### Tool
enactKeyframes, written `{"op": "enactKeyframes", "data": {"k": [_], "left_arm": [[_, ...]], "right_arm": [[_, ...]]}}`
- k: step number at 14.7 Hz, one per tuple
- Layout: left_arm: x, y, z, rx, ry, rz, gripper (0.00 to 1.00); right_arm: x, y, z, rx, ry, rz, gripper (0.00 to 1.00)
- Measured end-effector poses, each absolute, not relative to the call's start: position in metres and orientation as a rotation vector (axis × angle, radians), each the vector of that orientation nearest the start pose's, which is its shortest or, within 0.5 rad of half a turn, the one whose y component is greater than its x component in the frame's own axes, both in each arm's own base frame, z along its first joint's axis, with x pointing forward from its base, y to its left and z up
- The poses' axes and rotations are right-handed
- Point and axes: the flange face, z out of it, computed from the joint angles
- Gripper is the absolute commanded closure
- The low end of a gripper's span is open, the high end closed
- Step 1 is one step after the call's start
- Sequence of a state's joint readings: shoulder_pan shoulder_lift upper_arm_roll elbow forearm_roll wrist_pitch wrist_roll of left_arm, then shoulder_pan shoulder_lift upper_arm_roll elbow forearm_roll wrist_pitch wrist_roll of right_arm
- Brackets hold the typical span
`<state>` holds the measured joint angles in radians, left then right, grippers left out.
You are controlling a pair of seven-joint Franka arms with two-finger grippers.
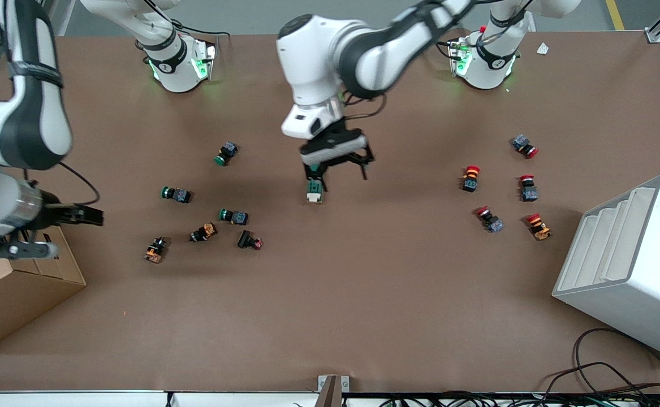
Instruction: Close load switch with both arms
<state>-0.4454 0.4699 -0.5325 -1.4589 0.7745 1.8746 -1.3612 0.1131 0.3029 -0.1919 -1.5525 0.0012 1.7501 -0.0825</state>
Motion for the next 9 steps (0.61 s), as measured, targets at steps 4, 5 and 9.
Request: {"op": "enactKeyframes", "data": {"k": [4,5,9], "left_arm": [[0.548,-0.379,0.53,-2.919,-0.277,-0.51,0.0],[0.561,-0.346,0.545,-2.931,-0.256,-0.474,0.0],[0.593,-0.218,0.597,-3.012,-0.085,-0.354,0.0]], "right_arm": [[0.629,-0.071,0.521,-3.18,0.002,0.145,0.0],[0.627,-0.074,0.535,-3.179,0.013,0.144,0.0],[0.624,-0.084,0.559,-3.179,0.044,0.141,0.0]]}}
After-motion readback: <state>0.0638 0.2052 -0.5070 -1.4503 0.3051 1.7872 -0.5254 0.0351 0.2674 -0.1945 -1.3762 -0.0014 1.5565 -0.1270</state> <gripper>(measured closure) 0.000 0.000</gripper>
